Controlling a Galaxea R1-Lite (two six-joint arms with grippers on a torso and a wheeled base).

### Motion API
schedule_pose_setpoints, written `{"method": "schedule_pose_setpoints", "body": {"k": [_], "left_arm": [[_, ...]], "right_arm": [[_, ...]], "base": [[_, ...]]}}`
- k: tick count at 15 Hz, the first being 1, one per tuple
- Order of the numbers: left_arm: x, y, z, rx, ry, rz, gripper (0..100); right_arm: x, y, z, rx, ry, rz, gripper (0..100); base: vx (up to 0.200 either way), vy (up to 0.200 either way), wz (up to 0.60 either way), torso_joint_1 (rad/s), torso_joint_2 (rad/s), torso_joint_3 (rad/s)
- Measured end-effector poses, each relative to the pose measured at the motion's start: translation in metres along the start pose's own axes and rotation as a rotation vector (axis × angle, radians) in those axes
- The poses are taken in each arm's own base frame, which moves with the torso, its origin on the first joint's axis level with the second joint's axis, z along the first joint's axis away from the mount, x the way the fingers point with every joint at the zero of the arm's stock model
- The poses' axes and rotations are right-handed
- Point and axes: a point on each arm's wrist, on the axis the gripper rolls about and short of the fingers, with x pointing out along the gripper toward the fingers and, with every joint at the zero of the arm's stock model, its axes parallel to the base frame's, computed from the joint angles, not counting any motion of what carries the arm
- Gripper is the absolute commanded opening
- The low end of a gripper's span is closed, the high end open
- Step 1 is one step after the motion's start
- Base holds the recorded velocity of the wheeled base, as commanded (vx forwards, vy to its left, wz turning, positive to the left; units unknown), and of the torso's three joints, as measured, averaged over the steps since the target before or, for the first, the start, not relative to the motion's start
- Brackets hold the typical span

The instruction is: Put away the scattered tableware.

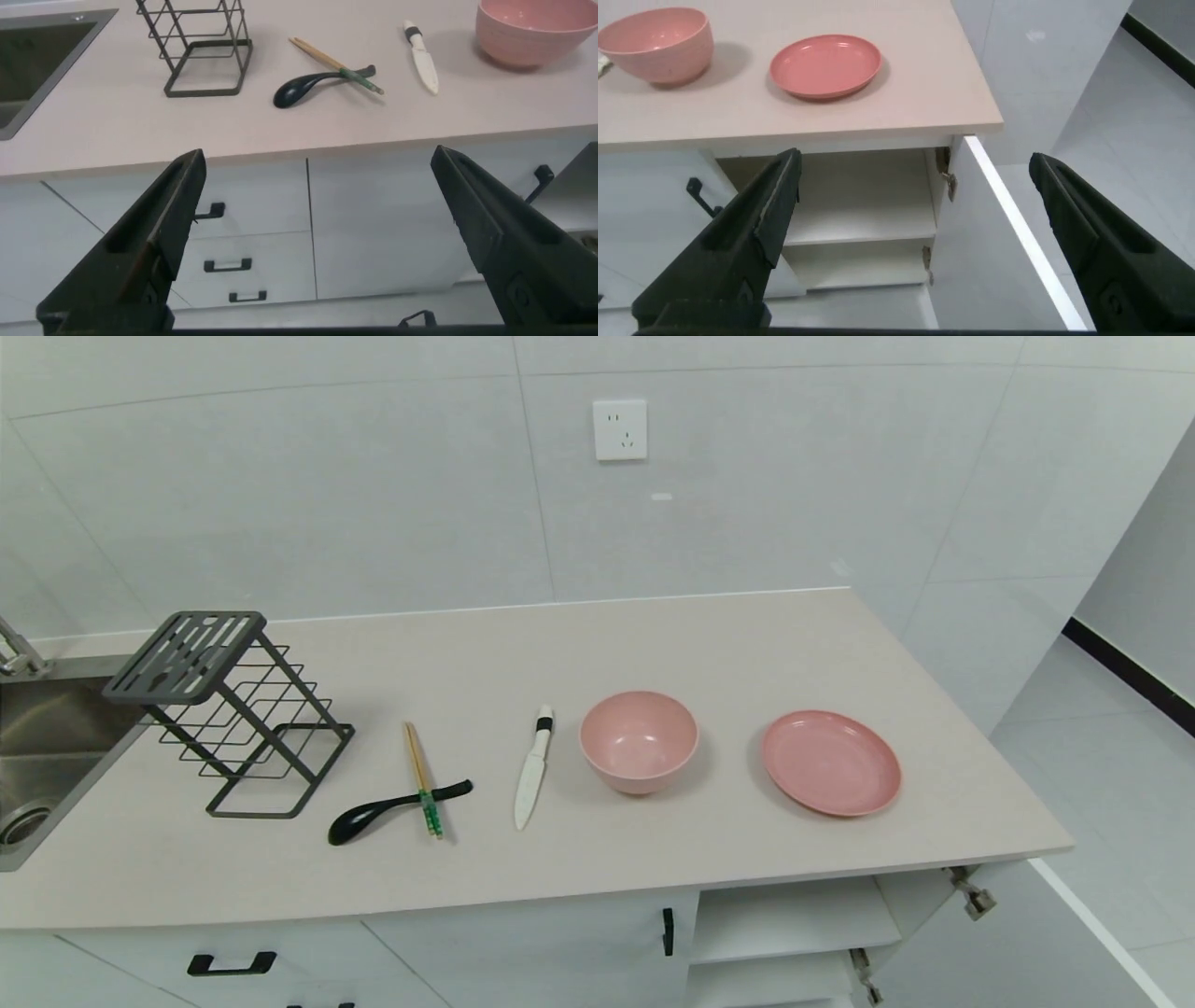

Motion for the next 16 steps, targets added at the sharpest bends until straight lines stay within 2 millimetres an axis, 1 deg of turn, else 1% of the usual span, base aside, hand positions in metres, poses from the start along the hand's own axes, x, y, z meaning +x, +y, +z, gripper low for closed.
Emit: {"method": "schedule_pose_setpoints", "body": {"k": [2, 8, 11, 14, 16], "left_arm": [[0.0, 0.0, 0.0, -0.001, 0.0, 0.0, 100], [0.0, -0.0001, 0.0001, -0.013, 0.0, 0.001, 100], [0.0, 0.0, 0.0001, -0.052, -0.001, -0.001, 100], [0.0, 0.0, 0.0002, -0.056, -0.002, -0.002, 100], [0.0, 0.0, 0.0003, -0.054, -0.002, -0.001, 100]], "right_arm": [[0.0, 0.0, 0.0, 0.0, 0.0, 0.0, 100], [0.0, 0.0, 0.0, -0.004, 0.0, 0.006, 100], [0.0, 0.0002, 0.0, -0.01, 0.0, 0.008, 100], [0.0, 0.0002, 0.0, -0.008, 0.0, 0.008, 100], [0.0, 0.0002, 0.0001, -0.006, -0.001, 0.008, 100]], "base": [[0.0, -0.2, 0.0, 0.005, 0.0, 0.0], [0.0, 0.0, 0.0, 0.0, 0.0, 0.0], [0.2, 0.0, 0.0, 0.001, 0.0, 0.004], [0.2, 0.0, 0.0, -0.007, 0.0, 0.004], [0.0, 0.0, 0.0, 0.0, 0.0, 0.0]]}}
